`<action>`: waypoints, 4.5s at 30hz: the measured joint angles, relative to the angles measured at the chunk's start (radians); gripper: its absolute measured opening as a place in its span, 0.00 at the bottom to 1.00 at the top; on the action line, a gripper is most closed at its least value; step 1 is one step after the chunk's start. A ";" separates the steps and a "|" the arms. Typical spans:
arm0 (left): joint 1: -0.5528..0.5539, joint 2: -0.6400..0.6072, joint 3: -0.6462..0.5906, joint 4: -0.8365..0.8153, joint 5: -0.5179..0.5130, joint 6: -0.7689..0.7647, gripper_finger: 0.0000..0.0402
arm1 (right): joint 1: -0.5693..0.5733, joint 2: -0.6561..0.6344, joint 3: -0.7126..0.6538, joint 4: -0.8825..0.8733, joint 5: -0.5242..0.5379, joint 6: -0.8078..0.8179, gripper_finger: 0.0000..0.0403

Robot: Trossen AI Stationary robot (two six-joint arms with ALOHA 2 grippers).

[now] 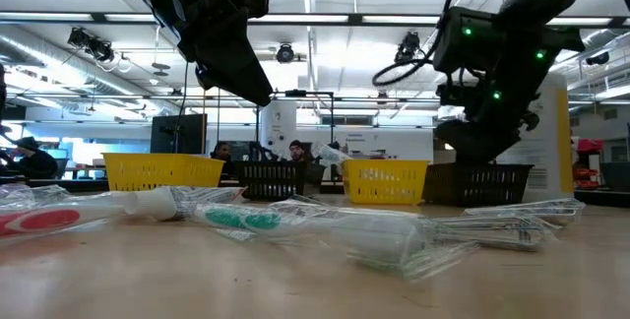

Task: Pick & Place Travel size toiletries
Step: Put the silver nail cutter into the left black bin

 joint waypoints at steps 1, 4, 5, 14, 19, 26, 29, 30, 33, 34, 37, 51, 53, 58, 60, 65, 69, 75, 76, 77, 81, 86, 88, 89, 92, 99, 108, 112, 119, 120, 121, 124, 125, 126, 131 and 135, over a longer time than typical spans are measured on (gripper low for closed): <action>0.000 0.000 0.000 0.000 0.000 0.000 0.35 | 0.000 -0.002 0.000 0.031 -0.015 -0.006 0.51; 0.000 0.000 0.000 0.000 0.000 0.000 0.35 | 0.002 -0.002 0.000 0.151 -0.066 -0.051 0.55; 0.000 0.000 0.000 0.000 0.000 0.000 0.35 | 0.005 -0.002 0.000 0.189 -0.083 -0.080 0.56; 0.000 0.000 0.000 0.000 0.000 0.000 0.35 | 0.033 -0.027 0.000 0.366 -0.054 -0.234 0.55; 0.000 0.000 0.000 0.000 0.000 -0.001 0.35 | 0.034 -0.057 0.000 0.351 -0.033 -0.270 0.51; 0.000 0.000 0.000 0.001 0.000 -0.025 0.35 | 0.043 -0.147 0.000 0.421 -0.104 -0.309 0.47; 0.000 0.000 0.000 0.000 0.000 -0.061 0.35 | 0.058 -0.163 0.000 0.497 -0.170 -0.343 0.46; 0.000 0.000 0.000 0.000 0.000 -0.071 0.35 | 0.064 -0.164 0.000 0.527 -0.199 -0.361 0.46; -0.006 0.000 0.000 -0.002 0.011 -0.089 0.35 | 0.086 -0.160 0.000 0.603 -0.287 -0.410 0.45; -0.010 0.000 0.000 -0.002 0.015 -0.091 0.35 | 0.094 -0.157 0.000 0.624 -0.313 -0.422 0.44; -0.028 0.000 0.000 -0.003 0.022 -0.088 0.35 | 0.119 -0.156 0.000 0.648 -0.350 -0.448 0.44; -0.104 0.000 0.000 0.001 -0.048 -0.084 0.35 | 0.320 -0.062 0.000 0.704 -0.436 -0.462 0.50; -0.105 0.000 0.000 0.000 -0.052 -0.072 0.35 | 0.375 -0.033 0.000 0.714 -0.447 -0.470 0.49; -0.104 0.000 0.000 0.000 -0.054 -0.070 0.35 | 0.480 0.004 0.000 0.604 -0.452 -0.458 0.46; -0.104 0.000 0.000 0.000 -0.058 -0.071 0.35 | 0.502 0.009 0.000 0.527 -0.454 -0.405 0.45; -0.104 0.000 0.000 0.000 -0.064 -0.071 0.35 | 0.528 0.009 0.000 0.369 -0.489 -0.371 0.45; -0.104 0.000 0.000 0.000 -0.065 -0.073 0.35 | 0.530 0.009 0.000 0.322 -0.514 -0.374 0.47; -0.104 0.000 0.000 0.000 -0.068 -0.084 0.35 | 0.530 0.009 0.000 0.318 -0.562 -0.374 0.44; -0.104 0.000 0.000 0.000 -0.068 -0.084 0.35 | 0.530 0.011 0.000 0.319 -0.562 -0.367 0.44; -0.104 0.000 0.000 0.000 -0.069 -0.084 0.35 | 0.526 0.016 0.000 0.324 -0.563 -0.360 0.44; -0.104 0.000 0.000 0.000 -0.071 -0.083 0.35 | 0.500 0.050 0.000 0.327 -0.602 -0.344 0.44; -0.104 0.000 0.000 0.001 -0.071 -0.084 0.35 | 0.472 0.098 0.001 0.324 -0.622 -0.355 0.46; -0.104 0.000 0.000 0.001 -0.072 -0.084 0.35 | 0.469 0.111 0.003 0.326 -0.624 -0.376 0.46; -0.104 0.000 0.000 0.000 -0.072 -0.081 0.35 | 0.470 0.117 0.003 0.327 -0.622 -0.392 0.45; -0.104 0.000 0.000 0.000 -0.072 -0.061 0.35 | 0.470 0.122 0.003 0.326 -0.615 -0.446 0.41; -0.103 0.000 0.000 0.001 -0.072 -0.056 0.35 | 0.463 0.122 0.002 0.332 -0.586 -0.492 0.21; -0.086 0.000 0.000 0.064 -0.133 -0.039 0.35 | 0.411 0.110 0.103 0.371 -0.464 -0.569 0.22; -0.075 0.000 0.000 0.120 -0.131 0.102 0.35 | 0.353 0.110 0.113 0.515 -0.484 -0.601 0.22; -0.074 0.000 0.000 0.163 -0.100 0.278 0.35 | 0.262 0.110 0.114 0.729 -0.633 -0.611 0.22; -0.074 0.000 0.000 0.172 -0.091 0.292 0.35 | 0.250 0.110 0.114 0.755 -0.657 -0.622 0.22; -0.074 0.000 0.000 0.178 -0.088 0.313 0.35 | 0.240 0.110 0.114 0.778 -0.683 -0.636 0.22; -0.074 0.000 0.000 0.192 -0.085 0.342 0.35 | 0.218 0.111 0.111 0.805 -0.730 -0.679 0.21; -0.074 0.000 0.000 0.195 -0.076 0.343 0.35 | 0.214 0.111 0.111 0.808 -0.732 -0.688 0.21; -0.074 -0.001 0.000 0.197 -0.065 0.344 0.35 | 0.209 0.110 0.111 0.808 -0.738 -0.692 0.21; -0.072 -0.001 0.000 0.197 -0.038 0.337 0.35 | 0.192 0.110 0.111 0.789 -0.738 -0.695 0.21; -0.074 0.001 0.000 0.211 -0.010 0.334 0.35 | 0.188 0.109 0.115 0.802 -0.717 -0.707 0.21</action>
